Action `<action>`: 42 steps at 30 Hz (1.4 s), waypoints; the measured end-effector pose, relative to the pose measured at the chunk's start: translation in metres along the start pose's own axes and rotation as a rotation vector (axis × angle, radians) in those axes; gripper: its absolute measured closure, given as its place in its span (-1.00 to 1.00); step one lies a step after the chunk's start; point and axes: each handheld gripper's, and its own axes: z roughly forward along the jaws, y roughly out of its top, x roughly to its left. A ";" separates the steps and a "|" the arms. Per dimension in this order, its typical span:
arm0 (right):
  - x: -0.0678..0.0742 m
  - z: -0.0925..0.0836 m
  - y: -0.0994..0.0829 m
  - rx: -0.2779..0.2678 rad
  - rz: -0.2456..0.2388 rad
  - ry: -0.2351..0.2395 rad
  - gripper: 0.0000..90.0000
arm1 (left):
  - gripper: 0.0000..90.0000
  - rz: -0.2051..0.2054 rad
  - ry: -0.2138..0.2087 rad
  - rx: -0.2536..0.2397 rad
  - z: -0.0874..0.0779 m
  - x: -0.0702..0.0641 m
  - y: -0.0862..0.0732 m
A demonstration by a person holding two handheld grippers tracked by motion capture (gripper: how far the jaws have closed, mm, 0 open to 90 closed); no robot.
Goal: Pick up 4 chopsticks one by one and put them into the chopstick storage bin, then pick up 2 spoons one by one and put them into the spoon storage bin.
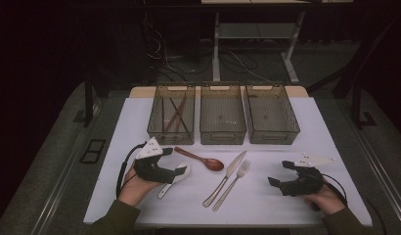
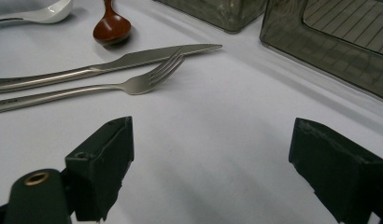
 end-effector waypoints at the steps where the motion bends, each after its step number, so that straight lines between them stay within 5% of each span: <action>1: 0.000 0.000 0.000 -0.001 -0.002 0.000 -0.69 | -0.66 -0.003 0.001 0.002 0.000 0.000 -0.002; 8: 0.000 0.000 0.000 0.001 -0.006 -0.002 -0.69 | -0.56 -0.028 -0.012 0.019 -0.003 -0.005 -0.019; 14: 0.001 0.000 -0.001 0.004 -0.007 -0.003 -0.69 | 0.08 -0.031 -0.032 0.035 -0.010 -0.013 -0.029; 23: 0.001 0.002 0.000 0.005 -0.016 -0.001 -0.69 | 0.95 -0.056 -0.107 0.145 -0.009 -0.014 -0.037; 34: 0.002 0.002 0.000 0.010 -0.016 -0.002 -0.69 | 0.98 -0.033 -0.123 0.246 -0.001 -0.014 -0.042; 42: 0.002 0.003 0.000 0.012 -0.013 -0.002 -0.69 | 0.98 -0.014 -0.086 0.286 -0.002 -0.012 -0.043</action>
